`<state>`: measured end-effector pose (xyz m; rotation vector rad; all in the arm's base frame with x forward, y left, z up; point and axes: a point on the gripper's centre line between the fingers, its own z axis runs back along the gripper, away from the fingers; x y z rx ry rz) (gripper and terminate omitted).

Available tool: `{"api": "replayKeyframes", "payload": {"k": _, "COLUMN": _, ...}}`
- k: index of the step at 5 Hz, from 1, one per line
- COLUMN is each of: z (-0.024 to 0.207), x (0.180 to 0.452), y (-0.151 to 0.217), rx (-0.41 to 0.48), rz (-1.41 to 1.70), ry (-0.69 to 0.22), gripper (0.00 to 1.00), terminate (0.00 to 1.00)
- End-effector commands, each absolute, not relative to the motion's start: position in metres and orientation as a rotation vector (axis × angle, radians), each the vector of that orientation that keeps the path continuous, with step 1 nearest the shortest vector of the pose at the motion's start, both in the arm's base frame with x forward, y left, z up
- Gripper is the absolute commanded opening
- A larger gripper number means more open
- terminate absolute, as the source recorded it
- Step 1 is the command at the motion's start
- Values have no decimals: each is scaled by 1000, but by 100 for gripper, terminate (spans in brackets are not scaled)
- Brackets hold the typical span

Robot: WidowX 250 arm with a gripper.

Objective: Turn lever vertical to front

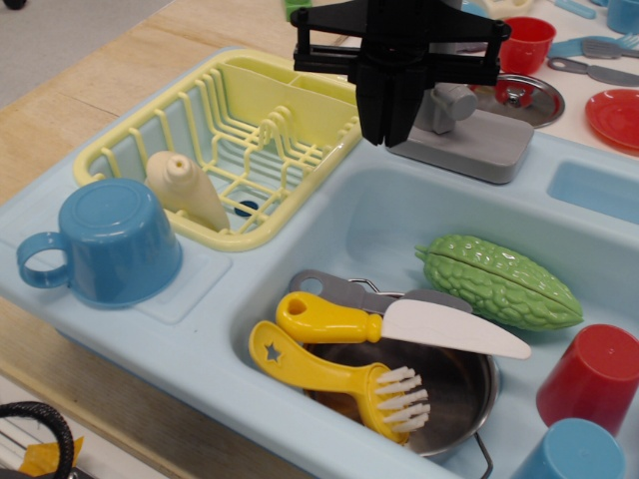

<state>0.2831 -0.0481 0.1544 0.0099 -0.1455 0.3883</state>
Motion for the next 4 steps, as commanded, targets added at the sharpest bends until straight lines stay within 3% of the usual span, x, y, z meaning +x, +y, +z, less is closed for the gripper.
{"api": "replayKeyframes", "payload": {"k": 1, "z": 164, "x": 281, "y": -45, "rx": -24, "rz": 413, "ry": -183, "gripper": 0, "terminate": 0}}
{"api": "replayKeyframes", "payload": {"k": 3, "z": 166, "x": 275, "y": -49, "rx": -19, "rz": 449, "ry": -202, "gripper": 0, "terminate": 0}}
{"api": "replayKeyframes", "payload": {"k": 4, "z": 192, "x": 278, "y": -55, "rx": 53, "rz": 422, "ry": -267, "gripper": 0, "terminate": 0}}
